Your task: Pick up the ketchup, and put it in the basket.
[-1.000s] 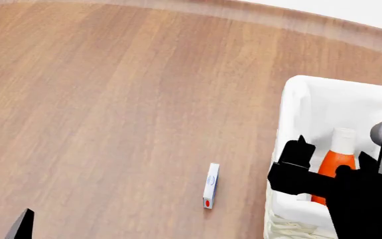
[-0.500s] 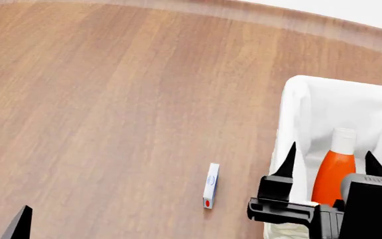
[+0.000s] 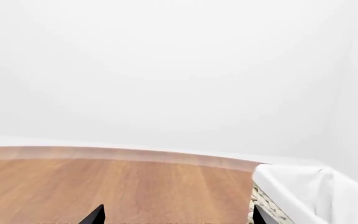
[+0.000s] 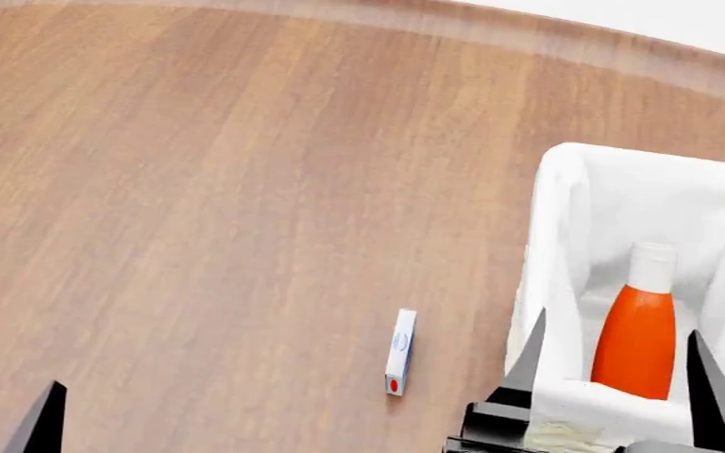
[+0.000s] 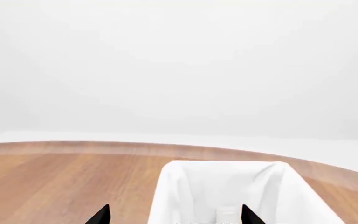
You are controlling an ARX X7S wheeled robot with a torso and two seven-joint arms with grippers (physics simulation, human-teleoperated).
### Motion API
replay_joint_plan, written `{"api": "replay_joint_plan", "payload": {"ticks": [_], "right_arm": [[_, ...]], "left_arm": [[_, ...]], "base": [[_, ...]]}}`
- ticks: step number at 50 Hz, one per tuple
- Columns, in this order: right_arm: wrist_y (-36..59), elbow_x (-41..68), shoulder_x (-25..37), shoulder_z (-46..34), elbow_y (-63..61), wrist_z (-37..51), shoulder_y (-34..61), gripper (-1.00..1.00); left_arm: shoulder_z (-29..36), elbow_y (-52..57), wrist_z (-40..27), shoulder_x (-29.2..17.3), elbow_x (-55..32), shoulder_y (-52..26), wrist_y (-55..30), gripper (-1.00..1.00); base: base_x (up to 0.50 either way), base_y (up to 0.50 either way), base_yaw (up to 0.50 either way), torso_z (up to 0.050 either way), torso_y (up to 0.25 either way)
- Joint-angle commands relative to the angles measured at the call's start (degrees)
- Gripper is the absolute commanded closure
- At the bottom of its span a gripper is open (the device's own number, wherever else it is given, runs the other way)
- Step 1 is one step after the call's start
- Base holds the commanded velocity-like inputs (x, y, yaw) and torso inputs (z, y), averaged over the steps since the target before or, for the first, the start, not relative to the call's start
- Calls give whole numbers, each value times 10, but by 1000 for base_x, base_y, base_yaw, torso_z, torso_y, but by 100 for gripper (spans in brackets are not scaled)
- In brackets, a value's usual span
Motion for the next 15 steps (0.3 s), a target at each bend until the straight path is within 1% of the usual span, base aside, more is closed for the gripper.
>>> {"api": "replay_joint_plan", "payload": {"ticks": [1,15], "right_arm": [[-51,-45,-18,7,3,-19,-42,-100],[-68,-55,-15,4,6,-21,-63,-100]], "left_arm": [[-5,-26,7,14,2,-12,2,-100],[-12,-39,-8,18,0,-18,0,-100]], "base": [[0,0,0,0,0],[0,0,0,0,0]]}}
